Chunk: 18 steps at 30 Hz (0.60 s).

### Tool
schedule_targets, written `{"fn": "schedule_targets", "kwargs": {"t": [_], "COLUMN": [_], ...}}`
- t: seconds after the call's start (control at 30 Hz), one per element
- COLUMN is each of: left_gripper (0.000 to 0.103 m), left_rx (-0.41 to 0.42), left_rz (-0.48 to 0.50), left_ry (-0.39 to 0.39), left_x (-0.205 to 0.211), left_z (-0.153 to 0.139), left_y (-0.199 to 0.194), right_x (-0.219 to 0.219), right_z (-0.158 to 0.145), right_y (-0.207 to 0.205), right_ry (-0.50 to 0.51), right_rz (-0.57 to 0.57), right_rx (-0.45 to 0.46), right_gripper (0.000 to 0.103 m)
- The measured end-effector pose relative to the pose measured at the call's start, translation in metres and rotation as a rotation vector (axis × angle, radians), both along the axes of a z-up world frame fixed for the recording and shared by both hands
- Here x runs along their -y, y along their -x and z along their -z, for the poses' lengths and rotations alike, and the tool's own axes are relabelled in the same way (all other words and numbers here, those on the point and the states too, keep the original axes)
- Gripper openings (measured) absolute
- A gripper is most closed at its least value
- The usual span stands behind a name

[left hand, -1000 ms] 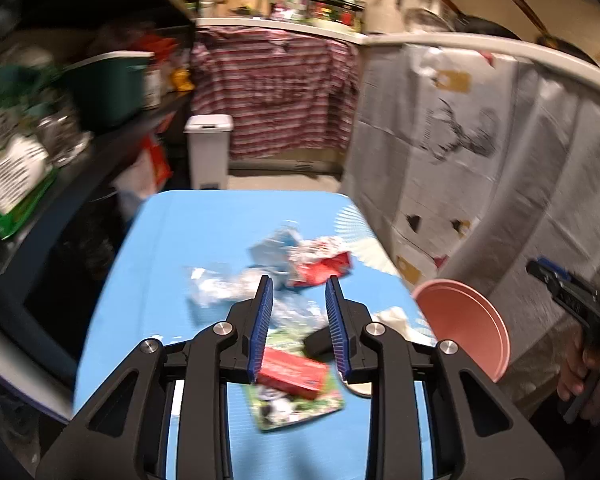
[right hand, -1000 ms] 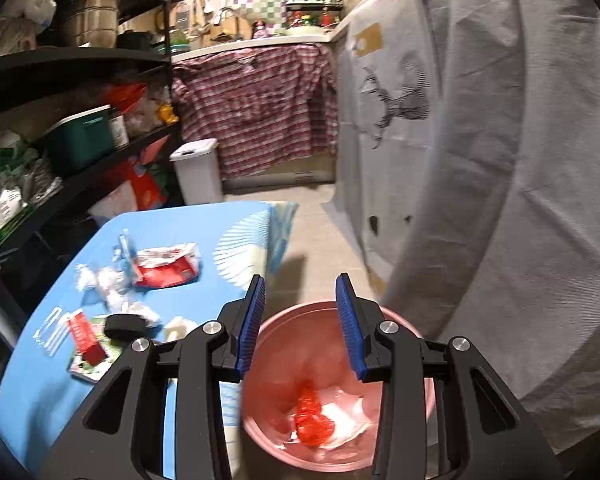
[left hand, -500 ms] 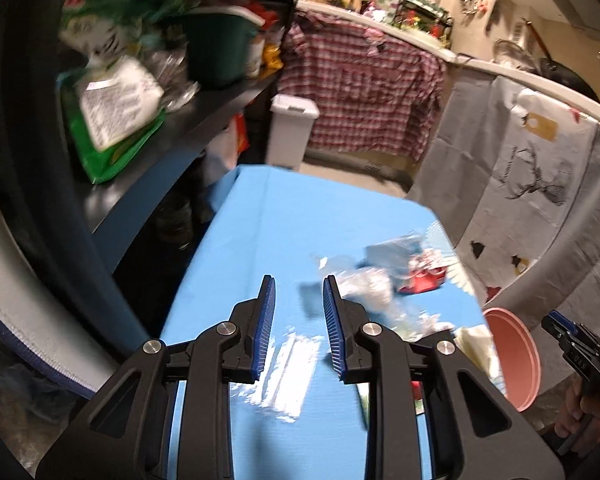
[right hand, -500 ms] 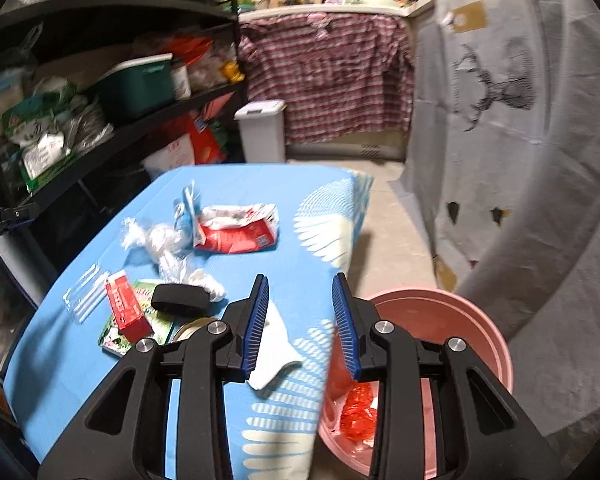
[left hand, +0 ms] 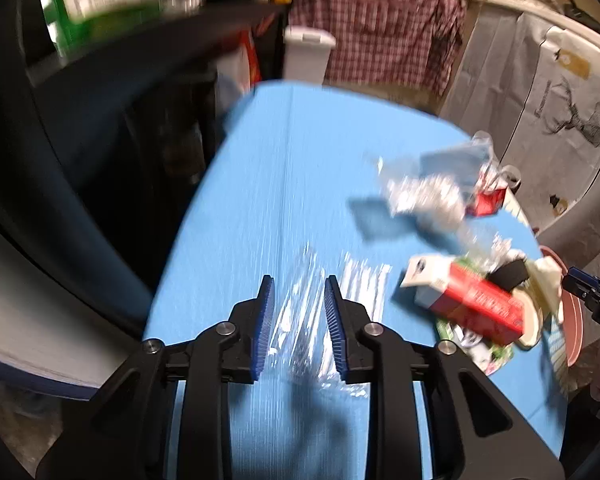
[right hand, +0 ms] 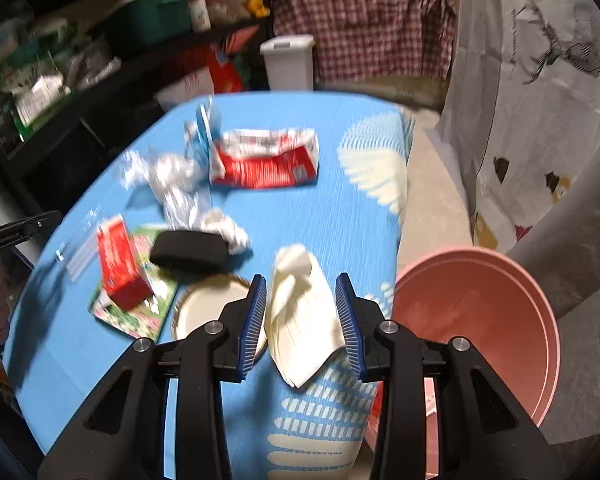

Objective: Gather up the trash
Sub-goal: 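Move the left tool back to the clear plastic straws on the table, then grasp the clear plastic straws with the left tool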

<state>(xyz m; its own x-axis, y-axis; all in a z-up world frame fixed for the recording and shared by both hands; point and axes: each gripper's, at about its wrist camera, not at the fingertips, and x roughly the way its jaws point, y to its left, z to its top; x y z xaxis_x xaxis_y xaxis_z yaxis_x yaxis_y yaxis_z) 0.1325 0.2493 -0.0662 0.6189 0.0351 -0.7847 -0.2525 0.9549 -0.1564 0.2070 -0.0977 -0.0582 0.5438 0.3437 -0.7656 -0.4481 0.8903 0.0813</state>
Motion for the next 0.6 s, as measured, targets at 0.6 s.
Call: {"fn": "schedule_targets", "kwargs": {"t": [0.6], "left_gripper": [0.0], "left_rx": [-0.075], "left_rz": [0.052], "left_ry": [0.04], "left_x": [0.01], "left_z": [0.019], "left_y": [-0.003], "right_x": [-0.012], "right_z": [0.015], "right_y": [0.01], "right_ry": [0.075], "right_rz": [-0.094], "right_rx": [-0.051], "right_gripper": [0.003]}}
